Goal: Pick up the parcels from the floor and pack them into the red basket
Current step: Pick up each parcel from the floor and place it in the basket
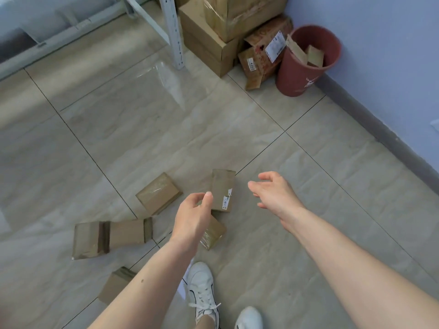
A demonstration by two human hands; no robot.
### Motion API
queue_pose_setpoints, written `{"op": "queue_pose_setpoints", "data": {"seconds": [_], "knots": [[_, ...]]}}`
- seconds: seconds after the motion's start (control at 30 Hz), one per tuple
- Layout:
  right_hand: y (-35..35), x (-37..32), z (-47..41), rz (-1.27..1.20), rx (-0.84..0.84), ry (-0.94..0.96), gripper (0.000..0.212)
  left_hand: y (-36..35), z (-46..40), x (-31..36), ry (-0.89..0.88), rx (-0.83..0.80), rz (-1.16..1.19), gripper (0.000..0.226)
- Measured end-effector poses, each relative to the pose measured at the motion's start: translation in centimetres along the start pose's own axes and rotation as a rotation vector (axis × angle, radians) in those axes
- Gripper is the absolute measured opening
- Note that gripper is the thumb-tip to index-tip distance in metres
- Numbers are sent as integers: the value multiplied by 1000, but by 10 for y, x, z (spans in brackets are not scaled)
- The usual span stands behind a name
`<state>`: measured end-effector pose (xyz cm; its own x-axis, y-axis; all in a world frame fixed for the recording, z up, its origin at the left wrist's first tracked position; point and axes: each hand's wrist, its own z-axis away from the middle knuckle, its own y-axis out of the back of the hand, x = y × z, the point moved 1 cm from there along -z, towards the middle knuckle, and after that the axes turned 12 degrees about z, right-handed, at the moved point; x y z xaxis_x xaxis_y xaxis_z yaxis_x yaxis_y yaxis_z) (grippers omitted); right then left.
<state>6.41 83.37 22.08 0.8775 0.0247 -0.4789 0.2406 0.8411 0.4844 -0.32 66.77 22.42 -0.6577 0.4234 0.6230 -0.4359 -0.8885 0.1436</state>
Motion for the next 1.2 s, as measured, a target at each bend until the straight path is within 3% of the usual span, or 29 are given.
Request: {"op": "queue_pose_setpoints", "data": {"seconds": [0.1,0.3,0.47,0.63,0.83,1.2], "knots": [[-5,-4,-40,39,-18,17,49,-18,-36,-2,71,8,39,39],[-41,12,-143,346,-22,134,54,-53,-123,-50,256,41,143,56],[-87,41,-226,503,-131,175,56,-79,-199,-104,528,40,362,46],[-122,66,-284,662,-190,227,57,-94,-246,-145,626,104,441,41],[-130,73,-298,652,-199,227,54,-101,-270,-162,661,194,462,87],[-49,-29,-181,510,-44,210,51,-57,-161,-30,447,204,333,83]]}}
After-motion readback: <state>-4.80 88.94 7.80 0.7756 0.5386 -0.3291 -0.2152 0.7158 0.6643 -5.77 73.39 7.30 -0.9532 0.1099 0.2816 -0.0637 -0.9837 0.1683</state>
